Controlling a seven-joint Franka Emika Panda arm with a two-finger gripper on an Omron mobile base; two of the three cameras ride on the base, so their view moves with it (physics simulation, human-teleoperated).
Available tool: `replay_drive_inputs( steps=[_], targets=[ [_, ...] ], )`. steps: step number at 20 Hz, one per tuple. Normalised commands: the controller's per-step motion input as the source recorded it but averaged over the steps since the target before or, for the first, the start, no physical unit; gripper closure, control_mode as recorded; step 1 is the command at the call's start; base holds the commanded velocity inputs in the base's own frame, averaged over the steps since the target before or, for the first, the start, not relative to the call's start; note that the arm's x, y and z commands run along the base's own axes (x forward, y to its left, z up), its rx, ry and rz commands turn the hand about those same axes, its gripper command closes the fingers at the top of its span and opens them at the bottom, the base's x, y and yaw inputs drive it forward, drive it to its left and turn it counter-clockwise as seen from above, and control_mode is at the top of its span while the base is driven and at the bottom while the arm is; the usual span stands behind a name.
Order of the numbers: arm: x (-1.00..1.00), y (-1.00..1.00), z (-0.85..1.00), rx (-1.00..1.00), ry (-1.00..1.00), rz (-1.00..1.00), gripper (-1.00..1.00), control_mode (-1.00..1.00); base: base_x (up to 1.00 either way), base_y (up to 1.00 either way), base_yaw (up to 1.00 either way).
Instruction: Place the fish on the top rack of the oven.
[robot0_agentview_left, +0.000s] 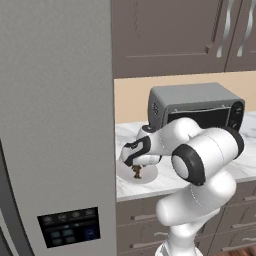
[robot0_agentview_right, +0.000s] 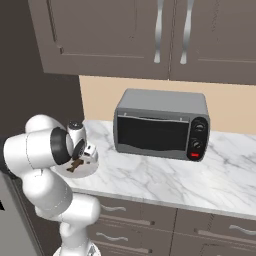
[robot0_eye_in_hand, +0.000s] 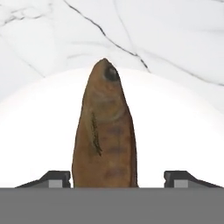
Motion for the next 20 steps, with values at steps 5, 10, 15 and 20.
replay_drive_inputs(
  steps=[5,10,15,20],
  targets=[
    [0.00,-0.02,0.02,0.00,0.00,0.00,1.00,-1.00,0.00,0.00,0.00],
    [-0.08,-0.39,0.52,0.00,0.01,-0.07,1.00,-1.00,0.00,0.00,0.00],
    [-0.37,-0.56,0.98,-0.09,0.00,-0.01,1.00,-1.00,0.00,0.00,0.00],
    [-0.77,-0.33,1.00,-0.10,0.00,-0.02,1.00,-1.00,0.00,0.00,0.00]
  ],
)
